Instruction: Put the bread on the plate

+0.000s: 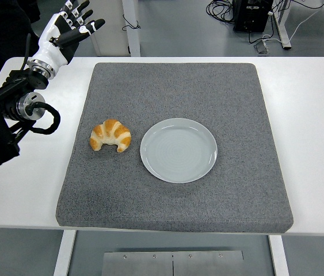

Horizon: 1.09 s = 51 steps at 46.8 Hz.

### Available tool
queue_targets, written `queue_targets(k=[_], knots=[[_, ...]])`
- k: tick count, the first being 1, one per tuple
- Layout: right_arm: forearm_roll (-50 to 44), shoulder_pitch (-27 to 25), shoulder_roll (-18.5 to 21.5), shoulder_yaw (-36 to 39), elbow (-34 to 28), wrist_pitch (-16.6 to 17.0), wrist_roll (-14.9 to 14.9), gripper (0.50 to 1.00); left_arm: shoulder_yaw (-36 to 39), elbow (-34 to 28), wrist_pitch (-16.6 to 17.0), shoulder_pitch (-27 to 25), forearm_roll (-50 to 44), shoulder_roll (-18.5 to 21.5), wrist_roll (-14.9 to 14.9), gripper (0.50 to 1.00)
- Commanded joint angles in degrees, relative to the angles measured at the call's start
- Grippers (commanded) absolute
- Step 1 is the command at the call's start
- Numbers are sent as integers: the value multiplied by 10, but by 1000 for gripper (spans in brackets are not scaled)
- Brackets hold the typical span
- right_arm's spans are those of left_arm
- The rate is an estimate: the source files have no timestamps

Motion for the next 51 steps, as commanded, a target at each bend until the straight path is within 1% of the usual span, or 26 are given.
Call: queue_targets(k=[1, 6, 9, 15, 17, 21, 23, 29, 33, 36, 42, 51], knots=[[0, 0, 0, 0, 0, 0, 0, 1000, 37, -23, 10, -12, 3, 25, 0, 969], [0, 0, 0, 0, 0, 0, 0, 1000, 65, -23, 42, -27, 7, 33, 2, 969], [0, 0, 0, 0, 0, 0, 0, 1000, 68, -23, 45, -28, 11, 39, 11, 969], [0, 0, 0, 0, 0, -1, 0, 1000, 86, -31, 48, -38, 38, 51, 66, 968], [0, 0, 0, 0, 0, -1, 0, 1000, 95, -35, 50, -42, 50, 53, 76, 966], [0, 0, 0, 0, 0, 0, 0, 1000, 120, -59, 54, -49, 73, 68, 77, 963], [0, 0, 0, 0, 0, -1, 0, 1000, 132, -83, 67, -52, 85, 83, 75, 963], [0, 0, 0, 0, 0, 0, 0, 1000, 147, -192, 111, -61, 150, 135, 74, 963], [0, 0, 0, 0, 0, 0, 0, 1000, 148, -262, 126, -64, 193, 171, 75, 963], [0, 0, 0, 0, 0, 0, 0, 1000, 149, -299, 130, -63, 219, 191, 75, 963], [0, 0, 0, 0, 0, 0, 0, 1000, 174, -339, 130, -64, 250, 217, 74, 966], [0, 0, 0, 0, 0, 0, 0, 1000, 211, -373, 129, -64, 300, 248, 72, 968]])
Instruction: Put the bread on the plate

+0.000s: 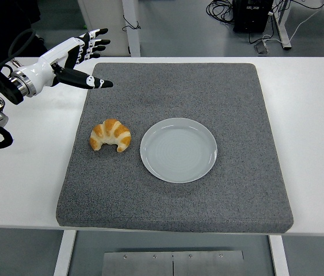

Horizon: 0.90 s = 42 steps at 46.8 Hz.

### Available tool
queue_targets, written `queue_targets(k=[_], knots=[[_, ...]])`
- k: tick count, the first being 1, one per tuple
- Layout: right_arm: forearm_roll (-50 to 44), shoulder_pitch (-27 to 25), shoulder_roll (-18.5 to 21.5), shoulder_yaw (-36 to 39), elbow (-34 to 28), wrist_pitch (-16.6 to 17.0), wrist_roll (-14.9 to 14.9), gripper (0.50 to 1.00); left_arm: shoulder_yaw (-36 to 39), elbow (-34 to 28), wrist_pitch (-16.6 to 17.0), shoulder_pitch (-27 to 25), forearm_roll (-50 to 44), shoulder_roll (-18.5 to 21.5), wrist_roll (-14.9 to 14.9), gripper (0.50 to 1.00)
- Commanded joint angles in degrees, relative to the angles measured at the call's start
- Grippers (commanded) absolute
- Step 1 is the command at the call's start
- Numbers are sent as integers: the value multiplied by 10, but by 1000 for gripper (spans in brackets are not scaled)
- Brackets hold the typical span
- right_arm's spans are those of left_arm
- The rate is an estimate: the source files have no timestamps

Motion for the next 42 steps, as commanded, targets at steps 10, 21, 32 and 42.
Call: queue_targets(k=[10, 21, 32, 42], knots=[[0, 0, 0, 0, 0, 0, 0, 1000, 44, -8, -5, -1, 99, 28, -1, 969], [0, 0, 0, 0, 0, -1, 0, 1000, 68, -8, -21, -3, 112, 46, -69, 972], [0, 0, 0, 0, 0, -1, 0, 1000, 113, -8, -24, -4, 109, 44, -100, 972], [0, 0, 0, 0, 0, -1, 0, 1000, 124, -7, -24, -2, 108, 44, -92, 972]])
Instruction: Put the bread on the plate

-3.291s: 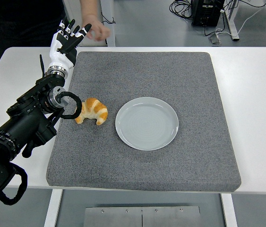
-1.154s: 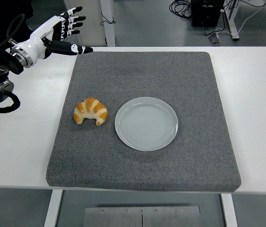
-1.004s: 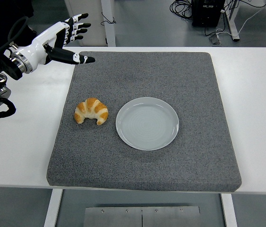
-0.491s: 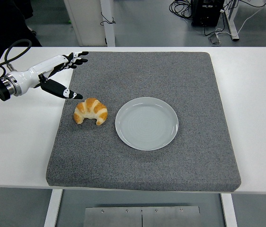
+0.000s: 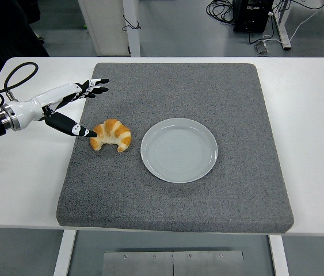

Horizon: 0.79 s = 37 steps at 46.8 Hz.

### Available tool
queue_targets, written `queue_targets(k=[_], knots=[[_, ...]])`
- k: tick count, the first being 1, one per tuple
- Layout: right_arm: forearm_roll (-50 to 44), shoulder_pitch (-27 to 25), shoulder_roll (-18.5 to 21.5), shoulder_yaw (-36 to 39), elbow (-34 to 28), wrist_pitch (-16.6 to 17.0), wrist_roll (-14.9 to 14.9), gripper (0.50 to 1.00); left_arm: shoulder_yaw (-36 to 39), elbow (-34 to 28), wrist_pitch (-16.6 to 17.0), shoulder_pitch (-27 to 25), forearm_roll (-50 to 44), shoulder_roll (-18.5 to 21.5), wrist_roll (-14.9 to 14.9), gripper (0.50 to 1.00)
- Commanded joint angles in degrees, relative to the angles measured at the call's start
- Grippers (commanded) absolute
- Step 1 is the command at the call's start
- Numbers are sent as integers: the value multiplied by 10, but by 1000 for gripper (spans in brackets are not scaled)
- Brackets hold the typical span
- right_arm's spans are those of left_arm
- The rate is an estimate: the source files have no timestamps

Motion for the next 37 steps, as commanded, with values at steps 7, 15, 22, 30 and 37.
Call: queue_targets(k=[7, 15, 22, 30, 37], knots=[[0, 0, 0, 0, 0, 0, 0, 1000, 3, 0, 0, 0, 2, 0, 35, 972], [0, 0, 0, 0, 0, 0, 0, 1000, 2, 0, 2, 0, 17, -4, 87, 971], [0, 0, 0, 0, 0, 0, 0, 1000, 0, 0, 13, 0, 43, -24, 89, 969], [0, 0, 0, 0, 0, -1, 0, 1000, 2, 1, 28, 0, 49, -44, 91, 969], [0, 0, 0, 0, 0, 0, 0, 1000, 3, 1, 59, 4, 90, -58, 105, 969]])
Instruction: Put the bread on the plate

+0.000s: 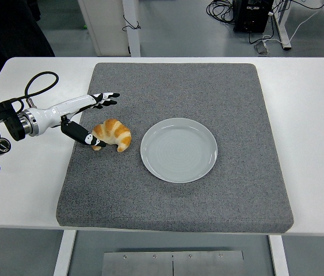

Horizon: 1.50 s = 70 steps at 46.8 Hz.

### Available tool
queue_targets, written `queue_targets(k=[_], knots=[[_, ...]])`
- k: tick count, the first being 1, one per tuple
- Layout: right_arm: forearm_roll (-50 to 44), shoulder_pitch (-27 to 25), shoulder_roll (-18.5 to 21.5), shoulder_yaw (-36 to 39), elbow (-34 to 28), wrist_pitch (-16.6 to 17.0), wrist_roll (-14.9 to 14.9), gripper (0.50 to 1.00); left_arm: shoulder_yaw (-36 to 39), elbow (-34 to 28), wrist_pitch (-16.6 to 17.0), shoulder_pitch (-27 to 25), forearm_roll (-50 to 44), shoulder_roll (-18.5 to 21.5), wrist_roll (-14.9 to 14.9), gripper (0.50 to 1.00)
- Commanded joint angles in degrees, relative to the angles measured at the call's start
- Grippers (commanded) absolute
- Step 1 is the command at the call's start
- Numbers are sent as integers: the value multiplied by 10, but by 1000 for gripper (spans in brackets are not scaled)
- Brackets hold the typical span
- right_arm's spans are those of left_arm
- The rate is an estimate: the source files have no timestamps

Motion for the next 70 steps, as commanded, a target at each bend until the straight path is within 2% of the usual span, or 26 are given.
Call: queue_targets(k=[1, 6, 18, 40, 47, 53, 64, 70], knots=[[0, 0, 0, 0, 0, 0, 0, 1000, 1, 0, 24, 3, 30, -6, 11, 969], [0, 0, 0, 0, 0, 0, 0, 1000, 1, 0, 34, 5, 49, -6, 25, 969], [0, 0, 0, 0, 0, -1, 0, 1000, 2, 7, 43, 6, 51, -7, 26, 969], [0, 0, 0, 0, 0, 0, 0, 1000, 5, 46, 53, 25, 51, -51, 27, 958], [0, 0, 0, 0, 0, 0, 0, 1000, 5, 48, 57, 24, 54, -56, 27, 934], [0, 0, 0, 0, 0, 0, 0, 1000, 5, 48, 57, 25, 81, -60, 27, 884], [0, 0, 0, 0, 0, 0, 0, 1000, 5, 53, 66, 28, 88, -68, 27, 883], [0, 0, 0, 0, 0, -1, 0, 1000, 5, 59, 74, 31, 88, -68, 26, 861]])
